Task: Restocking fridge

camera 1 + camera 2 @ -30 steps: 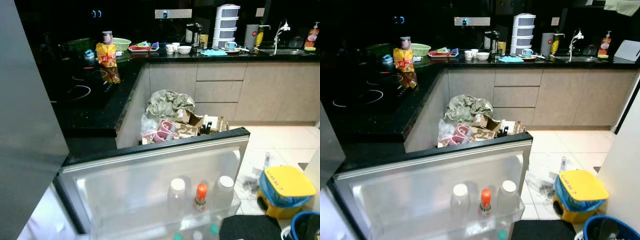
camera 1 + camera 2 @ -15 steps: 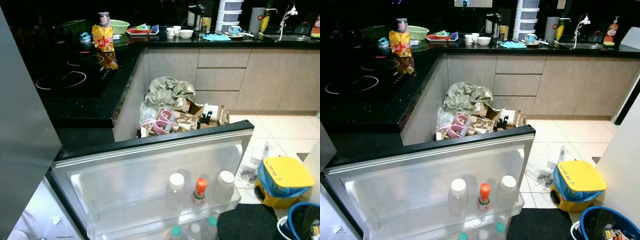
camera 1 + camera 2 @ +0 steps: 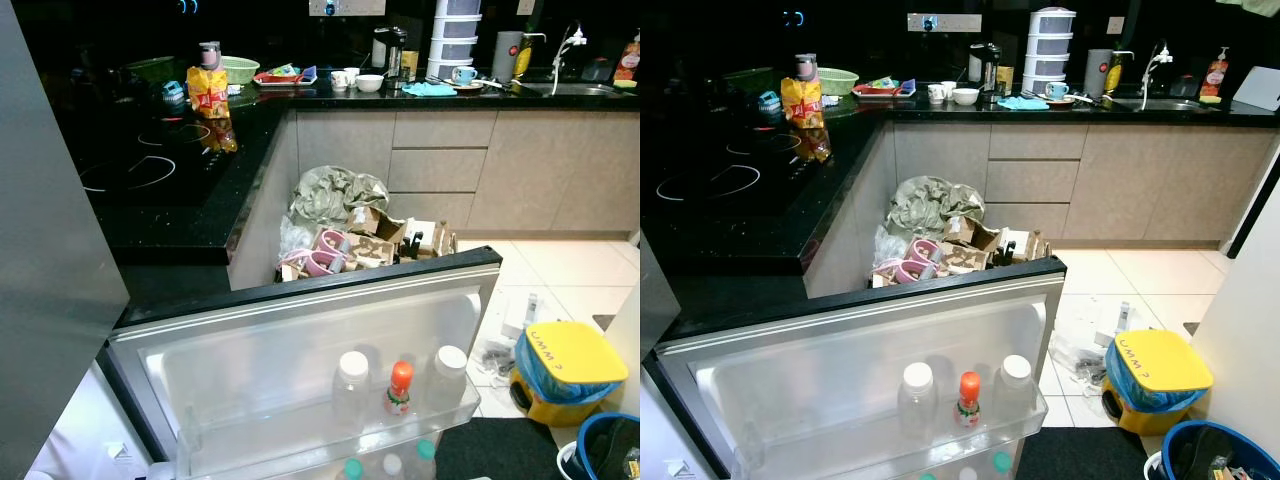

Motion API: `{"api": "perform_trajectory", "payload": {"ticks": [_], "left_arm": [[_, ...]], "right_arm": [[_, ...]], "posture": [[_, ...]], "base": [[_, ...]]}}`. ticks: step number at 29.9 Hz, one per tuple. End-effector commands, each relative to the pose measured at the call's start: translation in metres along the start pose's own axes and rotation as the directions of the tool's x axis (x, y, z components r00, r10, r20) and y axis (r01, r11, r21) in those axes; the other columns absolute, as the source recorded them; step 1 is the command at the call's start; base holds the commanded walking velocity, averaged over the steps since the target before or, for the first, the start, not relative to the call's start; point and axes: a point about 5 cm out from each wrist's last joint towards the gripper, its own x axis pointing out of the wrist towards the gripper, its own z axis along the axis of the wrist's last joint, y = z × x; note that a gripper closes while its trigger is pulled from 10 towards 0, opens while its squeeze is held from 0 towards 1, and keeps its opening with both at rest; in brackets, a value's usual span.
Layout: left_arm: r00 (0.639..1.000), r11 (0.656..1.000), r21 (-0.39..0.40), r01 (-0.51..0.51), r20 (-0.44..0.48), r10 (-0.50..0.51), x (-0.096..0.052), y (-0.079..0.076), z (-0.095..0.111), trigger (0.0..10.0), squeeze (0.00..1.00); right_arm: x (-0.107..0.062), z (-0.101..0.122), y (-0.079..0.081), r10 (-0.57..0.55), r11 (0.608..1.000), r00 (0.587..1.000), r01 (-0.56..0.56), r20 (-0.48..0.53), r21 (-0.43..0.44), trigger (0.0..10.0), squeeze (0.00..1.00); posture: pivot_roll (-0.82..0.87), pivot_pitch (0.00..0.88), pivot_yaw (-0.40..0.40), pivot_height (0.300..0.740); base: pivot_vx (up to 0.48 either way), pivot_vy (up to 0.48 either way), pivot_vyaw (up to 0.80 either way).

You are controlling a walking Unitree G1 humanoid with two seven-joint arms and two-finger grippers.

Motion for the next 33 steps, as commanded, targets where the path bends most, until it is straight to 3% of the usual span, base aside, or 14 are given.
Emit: {"api": "perform_trajectory", "payload": {"ticks": [1,13,19,29,33], "left_arm": [[1.0,1.0,0.0,0.025,-0.016,-0.025,0.002,-0.01,-0.002,10.0,0.0],[1.0,0.999,-0.029,0.015,-0.015,-0.015,0.001,-0.012,-0.006,10.0,0.0],[0.999,0.998,-0.051,-0.036,0.0,0.036,0.001,-0.008,-0.002,10.0,0.0],[1.0,0.999,-0.043,0.0,0.022,0.001,0.001,-0.011,0.0,10.0,0.0],[1.0,0.999,-0.04,0.005,0.019,-0.004,0.001,-0.012,-0.001,10.0,0.0]], "right_arm": [[0.0,-0.002,0.0,-0.001,1.0,1.0,0.001,-0.006,-0.011,10.0,0.0],[-0.005,-0.009,-0.011,-0.025,1.0,0.999,0.025,-0.026,-0.011,10.0,0.0],[-0.004,-0.005,-0.012,-0.028,1.0,0.999,0.028,-0.019,-0.008,10.0,0.0],[-0.002,-0.001,-0.008,-0.002,1.0,1.0,0.002,-0.01,-0.024,10.0,0.0],[-0.002,-0.002,-0.006,0.006,1.0,1.0,-0.006,-0.014,-0.031,10.0,0.0]], "posture": [[-0.04,0.035,-0.018,0.74],[-0.04,0.061,-0.018,0.74],[-0.03,0.082,-0.016,0.74],[-0.02,0.089,-0.023,0.74],[-0.02,0.09,-0.023,0.74]], "base": [[0.0,-0.337,0.0],[0.0,-0.433,0.0],[0.0,0.0,0.0],[0.0,0.0,0.0],[0.0,-0.48,0.0]]}}
